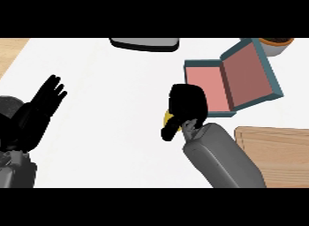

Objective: Pick the lemon from the cutting board and place it in the cardboard box

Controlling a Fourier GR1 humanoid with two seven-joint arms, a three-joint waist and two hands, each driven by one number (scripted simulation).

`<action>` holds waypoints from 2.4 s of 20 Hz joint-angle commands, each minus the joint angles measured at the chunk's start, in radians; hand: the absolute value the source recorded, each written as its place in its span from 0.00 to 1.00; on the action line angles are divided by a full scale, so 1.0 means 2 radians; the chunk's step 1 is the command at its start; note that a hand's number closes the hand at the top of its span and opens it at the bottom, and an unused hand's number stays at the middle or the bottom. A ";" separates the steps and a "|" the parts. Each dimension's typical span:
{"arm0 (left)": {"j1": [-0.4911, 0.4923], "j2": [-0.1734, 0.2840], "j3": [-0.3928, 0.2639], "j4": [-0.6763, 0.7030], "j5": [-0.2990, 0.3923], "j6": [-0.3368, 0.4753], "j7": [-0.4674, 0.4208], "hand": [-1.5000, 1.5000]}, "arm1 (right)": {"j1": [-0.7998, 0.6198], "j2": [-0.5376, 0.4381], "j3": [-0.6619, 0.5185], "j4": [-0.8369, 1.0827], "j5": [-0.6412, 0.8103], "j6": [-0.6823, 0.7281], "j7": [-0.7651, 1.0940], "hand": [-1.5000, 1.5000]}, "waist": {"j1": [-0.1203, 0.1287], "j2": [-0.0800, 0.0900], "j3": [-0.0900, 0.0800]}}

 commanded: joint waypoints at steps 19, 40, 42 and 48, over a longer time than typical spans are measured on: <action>0.045 0.006 0.024 -0.007 0.001 0.001 -0.016 0.50 | -0.404 0.005 0.018 0.142 -0.012 -0.127 0.223 1.00 | -0.037 -0.010 -0.001; 0.036 -0.003 0.025 -0.020 0.000 0.017 0.006 0.50 | -0.279 -0.024 -0.063 0.195 0.072 -0.204 0.059 1.00 | -0.053 -0.008 0.001; 0.034 0.002 0.027 -0.014 -0.001 0.012 0.005 0.50 | -0.297 -0.032 -0.090 0.237 0.069 -0.216 0.030 1.00 | -0.050 -0.007 0.000; 0.059 -0.006 0.028 -0.009 0.002 -0.002 -0.027 0.50 | -0.236 -0.012 -0.122 0.251 0.025 -0.210 0.010 1.00 | -0.050 -0.006 0.000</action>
